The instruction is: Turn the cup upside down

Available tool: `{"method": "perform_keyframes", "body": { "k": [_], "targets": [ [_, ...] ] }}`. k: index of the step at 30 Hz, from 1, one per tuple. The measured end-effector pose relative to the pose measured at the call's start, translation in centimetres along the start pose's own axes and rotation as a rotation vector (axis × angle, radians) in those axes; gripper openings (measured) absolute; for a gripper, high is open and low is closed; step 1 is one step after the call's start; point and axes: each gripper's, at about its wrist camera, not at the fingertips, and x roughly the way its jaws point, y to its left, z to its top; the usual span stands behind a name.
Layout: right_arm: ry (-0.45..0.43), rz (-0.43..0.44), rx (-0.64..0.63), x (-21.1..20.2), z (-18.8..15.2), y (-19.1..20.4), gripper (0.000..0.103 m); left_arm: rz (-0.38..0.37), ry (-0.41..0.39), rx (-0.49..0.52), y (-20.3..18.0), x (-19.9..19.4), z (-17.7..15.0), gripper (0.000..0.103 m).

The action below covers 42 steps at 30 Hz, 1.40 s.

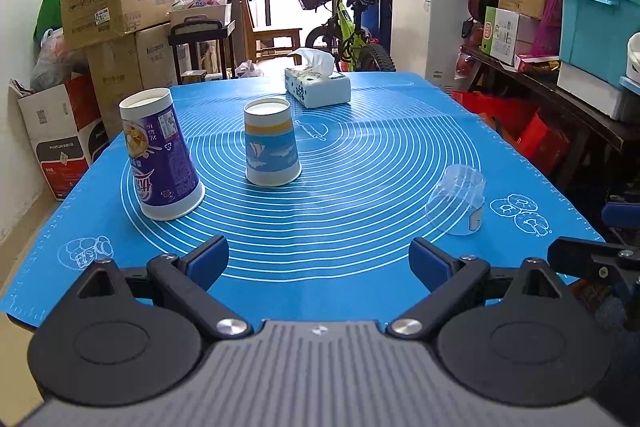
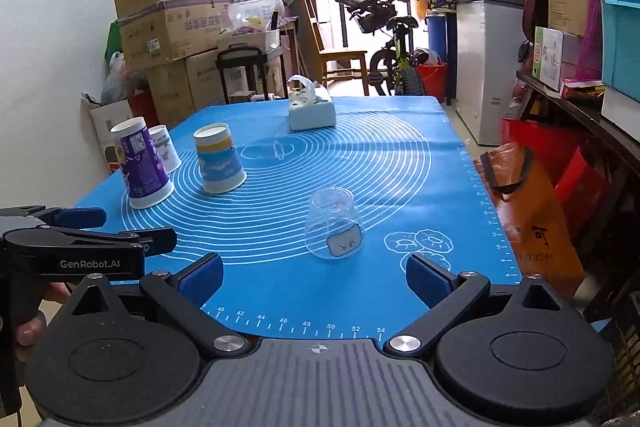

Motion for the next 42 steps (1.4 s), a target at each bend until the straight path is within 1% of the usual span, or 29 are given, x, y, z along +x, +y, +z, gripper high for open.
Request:
{"method": "perform_keyframes", "body": {
  "k": [42],
  "targets": [
    [0.013,0.009,-0.006,0.53,0.00,0.72,0.098,0.002,-0.003,0.000,0.36,-0.05,0.08,0.096]
  ]
}}
